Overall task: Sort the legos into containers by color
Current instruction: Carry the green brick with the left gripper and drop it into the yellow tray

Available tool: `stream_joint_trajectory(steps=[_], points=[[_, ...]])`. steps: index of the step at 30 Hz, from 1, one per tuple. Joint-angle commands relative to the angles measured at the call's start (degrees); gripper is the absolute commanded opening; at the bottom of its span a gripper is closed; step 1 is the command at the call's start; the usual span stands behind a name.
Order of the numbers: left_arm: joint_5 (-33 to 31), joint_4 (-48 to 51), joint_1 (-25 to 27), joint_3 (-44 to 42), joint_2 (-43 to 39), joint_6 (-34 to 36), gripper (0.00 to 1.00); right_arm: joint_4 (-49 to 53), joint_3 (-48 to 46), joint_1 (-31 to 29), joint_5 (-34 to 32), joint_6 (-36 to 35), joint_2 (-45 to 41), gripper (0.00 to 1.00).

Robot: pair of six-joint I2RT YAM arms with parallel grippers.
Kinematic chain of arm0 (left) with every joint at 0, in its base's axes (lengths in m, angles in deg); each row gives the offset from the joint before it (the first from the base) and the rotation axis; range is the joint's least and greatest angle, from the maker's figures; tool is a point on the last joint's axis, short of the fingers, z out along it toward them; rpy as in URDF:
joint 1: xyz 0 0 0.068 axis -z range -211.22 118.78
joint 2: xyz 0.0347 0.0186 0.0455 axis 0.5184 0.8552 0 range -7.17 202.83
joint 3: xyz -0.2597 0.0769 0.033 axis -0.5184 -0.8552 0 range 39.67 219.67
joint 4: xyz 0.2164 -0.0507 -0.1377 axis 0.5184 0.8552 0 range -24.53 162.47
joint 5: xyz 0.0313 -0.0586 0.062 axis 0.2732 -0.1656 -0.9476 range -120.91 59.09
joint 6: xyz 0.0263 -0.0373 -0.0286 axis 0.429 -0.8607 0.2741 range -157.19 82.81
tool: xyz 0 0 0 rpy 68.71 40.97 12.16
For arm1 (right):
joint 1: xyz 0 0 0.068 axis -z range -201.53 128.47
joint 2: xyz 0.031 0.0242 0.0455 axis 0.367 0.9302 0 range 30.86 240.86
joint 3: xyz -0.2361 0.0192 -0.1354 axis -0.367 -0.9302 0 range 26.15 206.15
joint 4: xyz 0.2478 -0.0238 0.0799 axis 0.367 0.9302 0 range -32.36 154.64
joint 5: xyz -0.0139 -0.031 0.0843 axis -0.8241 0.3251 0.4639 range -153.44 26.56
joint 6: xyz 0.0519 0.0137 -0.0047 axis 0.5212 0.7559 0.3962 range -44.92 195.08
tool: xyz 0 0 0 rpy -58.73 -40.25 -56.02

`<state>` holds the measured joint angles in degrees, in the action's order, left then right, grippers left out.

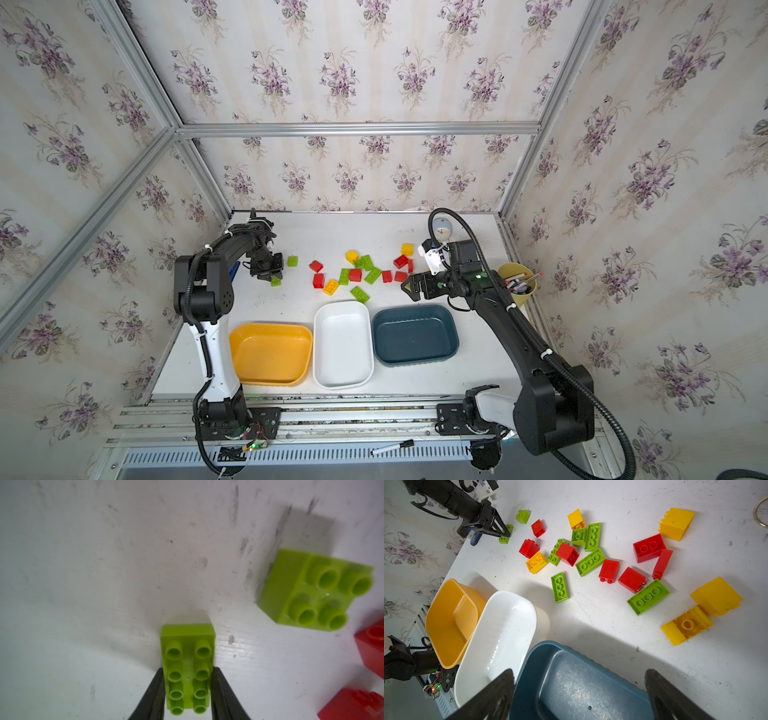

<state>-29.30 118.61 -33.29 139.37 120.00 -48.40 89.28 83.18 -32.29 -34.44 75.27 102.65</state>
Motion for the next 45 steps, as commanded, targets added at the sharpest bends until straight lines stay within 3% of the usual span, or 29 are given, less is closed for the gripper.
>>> stream_joint_trajectory(steps=[1, 10, 22, 33, 39, 45], points=[[0.85, 0.47, 0.09, 0.32, -0.77, -0.37, 0.31, -1.99, 0.59, -0.11, 2.21, 1.07, -0.29, 1.0], [0.85, 2.32, 0.44, -2.08, -8.77, -0.38, 0.32, -6.68, 0.62, -0.87, 9.6, 5.87, -1.27, 1.0], [0.5, 1.97, 3.82, -27.59, -35.55, -4.89, 0.35, -10.88, -0.04, -6.76, 12.39, 7.85, -1.89, 1.0], [1.24, 2.75, 6.6, -48.64, -59.41, -15.09, 0.35, -8.71, -0.77, -8.92, 12.06, 5.91, -2.09, 1.0], [1.26, 3.02, 8.52, -54.82, -66.58, -19.45, 0.35, -5.65, 0.1, -8.9, 11.83, 3.34, -1.74, 1.0], [1.31, 1.06, 8.92, -57.77, -64.59, -19.75, 0.37, -5.62, 0.7, -8.92, 11.94, 3.02, -1.06, 1.0]])
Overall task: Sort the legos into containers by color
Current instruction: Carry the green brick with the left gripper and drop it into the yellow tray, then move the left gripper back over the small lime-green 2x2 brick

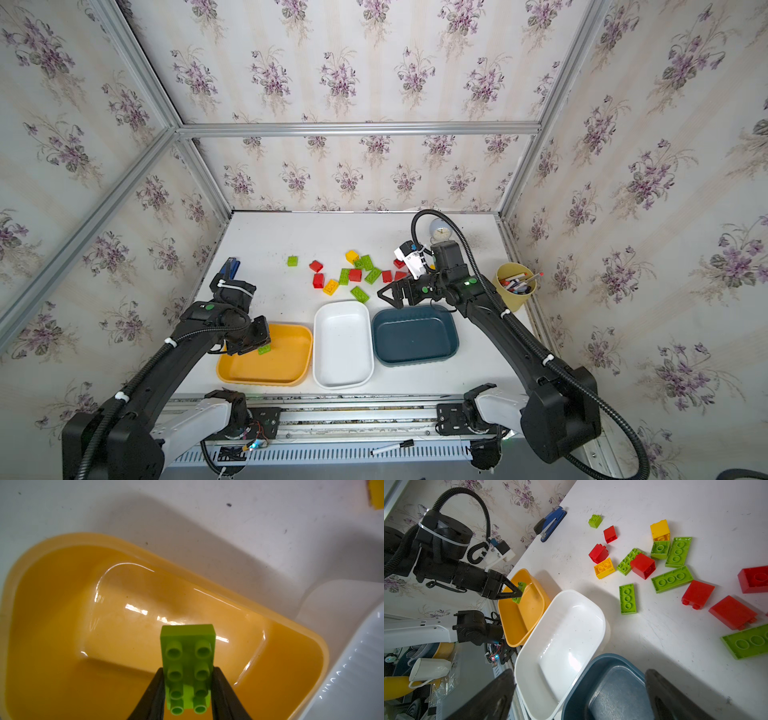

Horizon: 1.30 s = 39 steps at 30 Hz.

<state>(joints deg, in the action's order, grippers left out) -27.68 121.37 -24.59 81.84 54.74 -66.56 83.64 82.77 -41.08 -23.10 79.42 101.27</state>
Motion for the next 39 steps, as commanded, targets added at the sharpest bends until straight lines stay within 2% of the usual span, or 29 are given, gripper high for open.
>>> stream_joint_trajectory(steps=[1, 8, 14, 17, 31, 39], points=[[-0.48, -1.91, 0.22, -0.02, 1.23, -1.38, 0.39, -0.05, 1.13, -0.13, 0.7, -0.96, 0.34, 1.0], [-1.82, -0.08, 0.22, 2.96, 2.21, -0.11, 0.61, 0.21, 0.86, -0.18, 0.98, -0.82, -0.09, 1.0], [-2.17, 2.97, 0.73, 11.63, 3.22, 0.78, 0.61, 0.04, 1.47, -0.14, 0.53, -1.09, 0.57, 1.0], [-2.23, 2.66, 1.68, 18.51, 8.07, 2.8, 0.61, -0.86, 1.65, -0.08, 0.45, -0.44, 1.28, 1.0], [-5.63, 1.73, 1.94, 50.85, 42.58, 12.2, 0.63, -1.64, 2.26, -0.1, -1.49, -0.12, 1.66, 1.0], [-5.59, 2.41, 0.46, 60.44, 54.9, 14.64, 0.63, -0.05, 2.53, -0.07, -3.29, -0.75, 0.87, 1.0]])
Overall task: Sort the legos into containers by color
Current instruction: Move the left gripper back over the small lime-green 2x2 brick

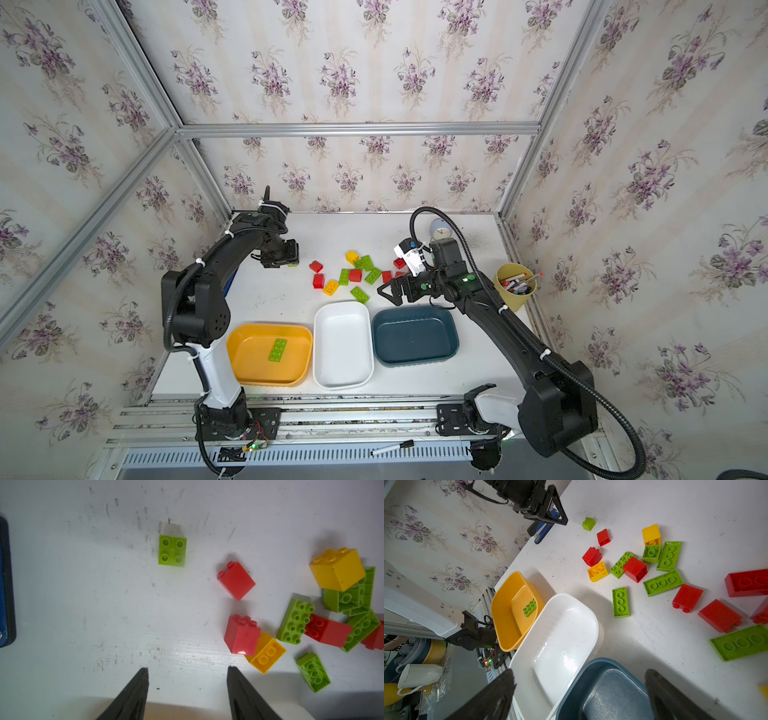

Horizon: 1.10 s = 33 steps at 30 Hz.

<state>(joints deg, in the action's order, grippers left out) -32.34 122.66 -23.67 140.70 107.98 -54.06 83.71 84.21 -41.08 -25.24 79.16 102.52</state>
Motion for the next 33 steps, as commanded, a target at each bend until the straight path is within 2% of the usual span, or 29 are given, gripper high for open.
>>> stream_joint_trajectory(steps=[1, 10, 17, 33], points=[[-0.94, 1.08, -0.8, 2.21, 2.75, 2.76, 0.63, 0.25, 1.09, -0.06, -1.36, -0.64, -0.6, 1.0], [-0.28, 1.11, -2.69, 5.61, 9.8, 8.95, 0.63, 1.34, 0.99, -0.1, -2.69, -0.74, -0.39, 1.0], [1.01, 1.15, -3.22, 8.61, 13.17, 13.93, 0.68, 1.24, 1.44, -0.12, -3.2, -0.3, 0.49, 1.0], [3.4, 1.42, -4.88, 15.01, 19.32, 14.82, 0.69, 2.49, 2.8, -0.13, -4.01, -0.3, 1.71, 1.0]])
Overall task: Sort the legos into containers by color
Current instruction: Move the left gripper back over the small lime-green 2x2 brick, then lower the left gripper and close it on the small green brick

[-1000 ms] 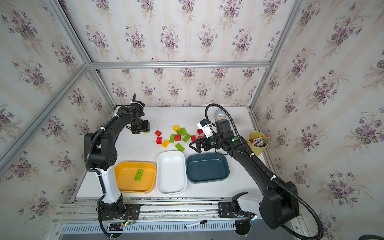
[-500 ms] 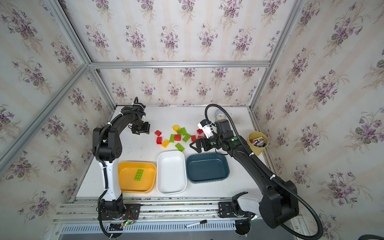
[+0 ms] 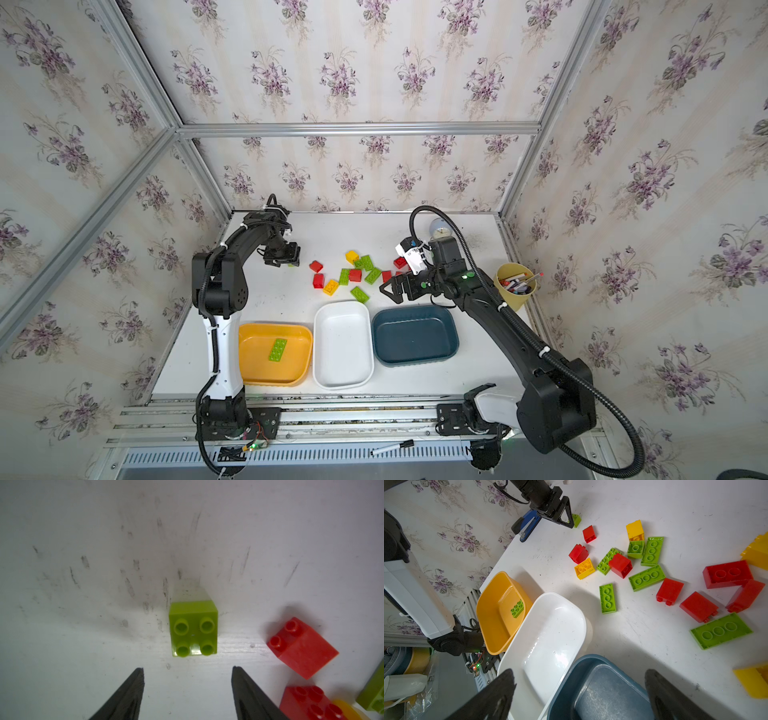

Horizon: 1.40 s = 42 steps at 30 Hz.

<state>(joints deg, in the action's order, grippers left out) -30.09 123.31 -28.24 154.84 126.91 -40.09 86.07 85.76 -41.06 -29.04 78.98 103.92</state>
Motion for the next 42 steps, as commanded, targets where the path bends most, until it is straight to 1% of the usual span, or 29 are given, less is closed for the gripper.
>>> stream_joint_trajectory(steps=[1, 4, 7, 9, 11, 15, 21, 25, 27, 29, 32, 39, 40, 41, 42], points=[[1.2, 0.78, -0.39, 1.22, 0.55, 0.64, 0.69, 0.08, 1.37, -0.13, -0.13, -0.03, 0.48, 1.0], [2.43, 1.61, -0.67, 2.79, 1.66, 0.03, 0.69, 0.03, 1.8, -0.16, 0.06, 0.32, 0.92, 1.0], [3.09, 5.07, -0.7, 6.48, 3.69, -0.75, 0.69, 0.2, 2.3, -0.14, -0.03, 0.32, 1.08, 1.0], [4.98, 6.12, -0.79, 7.59, 4.64, -0.63, 0.75, 0.36, 2.56, -0.15, -0.17, 0.32, 1.21, 1.0], [5.31, 7.37, -0.78, 9.31, 5.53, 0.15, 0.82, 0.62, 2.87, -0.11, -0.27, 0.27, 1.38, 1.0], [3.82, 8.51, -0.78, 11.36, 6.5, -0.65, 0.83, 1.13, 3.62, -0.16, -0.55, 0.23, 1.55, 1.0], [4.98, 8.82, -1.16, 12.55, 7.32, -3.32, 0.83, 1.11, 4.66, -0.13, -0.64, 0.84, 1.97, 1.0], [3.85, 9.3, -1.2, 13.41, 7.69, -5.09, 0.82, 1.45, 5.63, -0.15, -0.64, 1.11, 2.48, 1.0], [3.66, 9.54, -1.29, 13.43, 7.79, -6.08, 0.81, 1.68, 6.24, -0.14, -0.69, 1.19, 2.79, 1.0], [4.05, 10.04, -1.54, 14.2, 8.24, -6.61, 0.77, 1.8, 6.86, -0.09, -0.73, 1.2, 3.07, 1.0], [4.28, 11.35, -1.58, 15.95, 9.23, -6.17, 0.71, 1.82, 7.52, -0.16, -0.65, 1.27, 3.55, 1.0], [3.6, 12.03, -1.21, 17.54, 9.94, -5.57, 0.64, 1.46, 8.56, -0.09, -0.29, 2.06, 4.11, 1.0], [3.23, 12.18, -1.14, 18.07, 10.13, -5.52, 0.62, 1.47, 8.7, -0.11, -0.29, 2.14, 4.1, 1.0], [2.76, 12.43, -0.94, 18.72, 10.49, -5.5, 0.58, 1.46, 8.89, -0.16, -0.21, 2.24, 4.03, 1.0], [2.38, 12.64, -0.78, 19.31, 10.71, -5.46, 0.57, 1.5, 9.01, -0.14, -0.2, 2.33, 3.96, 1.0]])
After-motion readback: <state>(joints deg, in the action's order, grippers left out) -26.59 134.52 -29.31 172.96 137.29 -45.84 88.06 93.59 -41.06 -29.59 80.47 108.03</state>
